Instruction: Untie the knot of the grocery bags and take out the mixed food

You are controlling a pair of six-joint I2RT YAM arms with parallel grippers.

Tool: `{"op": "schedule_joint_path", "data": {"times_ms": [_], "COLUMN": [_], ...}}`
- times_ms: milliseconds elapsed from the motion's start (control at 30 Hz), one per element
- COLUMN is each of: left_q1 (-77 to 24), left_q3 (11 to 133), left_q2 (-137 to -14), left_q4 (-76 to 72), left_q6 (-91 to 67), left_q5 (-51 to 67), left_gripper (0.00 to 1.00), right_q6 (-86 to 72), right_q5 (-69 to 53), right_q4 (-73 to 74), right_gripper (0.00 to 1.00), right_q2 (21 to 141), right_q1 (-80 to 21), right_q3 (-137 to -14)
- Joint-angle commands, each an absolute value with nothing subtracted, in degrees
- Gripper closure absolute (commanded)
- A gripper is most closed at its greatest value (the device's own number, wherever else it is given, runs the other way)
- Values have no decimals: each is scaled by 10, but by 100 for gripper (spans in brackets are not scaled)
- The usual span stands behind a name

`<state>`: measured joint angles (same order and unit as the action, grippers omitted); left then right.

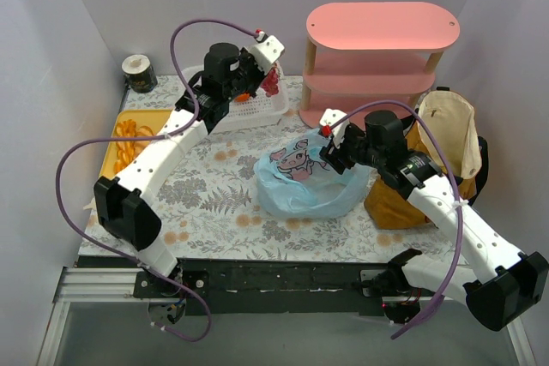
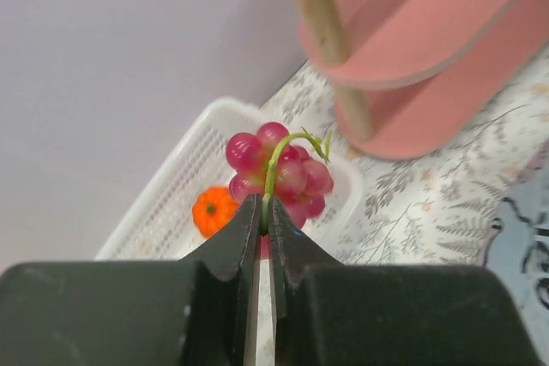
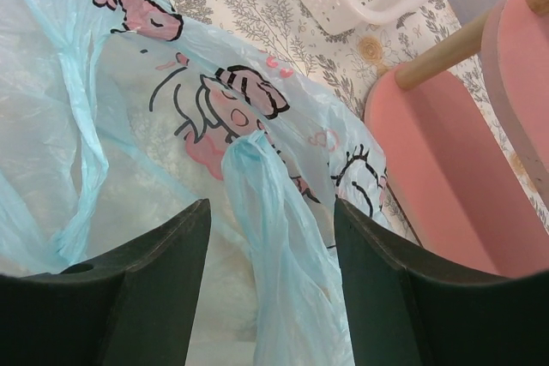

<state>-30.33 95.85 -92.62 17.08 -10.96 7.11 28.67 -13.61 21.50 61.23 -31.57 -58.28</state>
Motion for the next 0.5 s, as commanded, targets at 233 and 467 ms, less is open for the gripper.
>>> {"op": "schedule_joint_path", "data": {"times_ms": [233,467], "left_q1": [-263,-258], "left_q3": [969,952], "left_q2": [-1007,-1041], "left_q4": [127,99], "left_q6": [-155,-185], "left_q5": [-72,-56], "left_gripper": [100,100], "right_q6": [284,287], "right_q5": [-136,-138], "right_q4": [200,197], "right_gripper": [34,34], "right_q2": [614,619], "right_q1": [-308,-304], "right_q3": [-583,-575]}}
